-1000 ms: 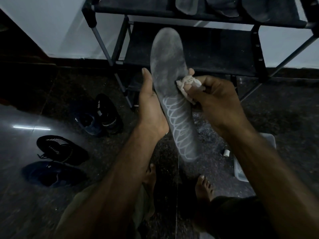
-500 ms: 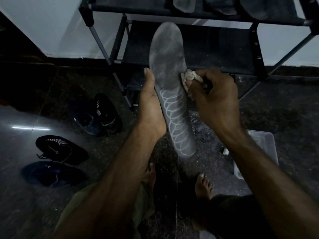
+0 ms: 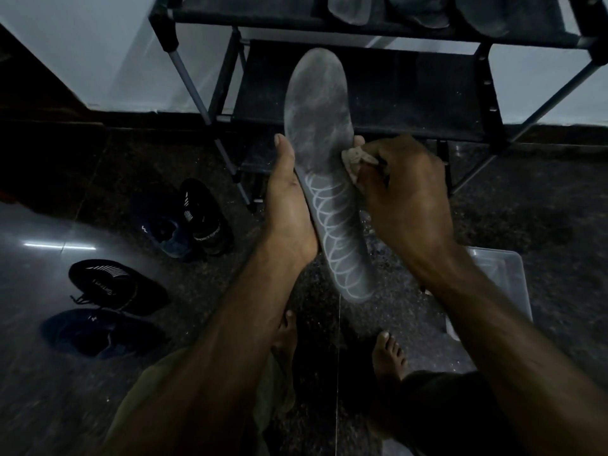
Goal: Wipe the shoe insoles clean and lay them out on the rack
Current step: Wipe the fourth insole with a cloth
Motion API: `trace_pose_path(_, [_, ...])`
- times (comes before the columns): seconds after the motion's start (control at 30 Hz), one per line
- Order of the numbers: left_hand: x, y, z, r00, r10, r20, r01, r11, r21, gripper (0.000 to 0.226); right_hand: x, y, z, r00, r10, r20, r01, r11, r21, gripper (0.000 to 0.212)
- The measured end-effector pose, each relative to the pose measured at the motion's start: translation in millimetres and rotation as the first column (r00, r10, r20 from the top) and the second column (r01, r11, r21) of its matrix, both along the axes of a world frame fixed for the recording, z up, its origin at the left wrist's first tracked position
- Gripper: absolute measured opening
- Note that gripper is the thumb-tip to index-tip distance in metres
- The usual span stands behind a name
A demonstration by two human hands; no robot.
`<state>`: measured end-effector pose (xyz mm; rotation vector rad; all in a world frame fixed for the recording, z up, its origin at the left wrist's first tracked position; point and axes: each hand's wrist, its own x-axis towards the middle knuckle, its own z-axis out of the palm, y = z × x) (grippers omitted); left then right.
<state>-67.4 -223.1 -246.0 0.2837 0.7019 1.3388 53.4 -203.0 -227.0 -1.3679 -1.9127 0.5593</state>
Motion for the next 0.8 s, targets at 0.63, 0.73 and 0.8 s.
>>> trace_pose_path(0.63, [-3.8,-1.8,-0.8,0.999,-0.015,0.051,0.015,1.000,0.007,0.081,-17.9,-15.1,5.9,0.993,0.112,0.025,-0.112,0.993,0.028,0.014])
trace_pose_path(0.73, [-3.1,-0.1,-0.5,0.998,-0.046,0.037,0.045,0.998,0.032,0.085,-6.0,-5.7,3.9,0.999,0.043,0.010,-0.044,0.998,0.038,0.017])
trace_pose_path(0.8, [-1.5,0.7,0.0,0.999,-0.039,0.033,0.039,0.999,0.018,0.083,-1.2,-1.3,2.8,1.000,0.007,0.023,-0.008,1.000,0.025,0.018])
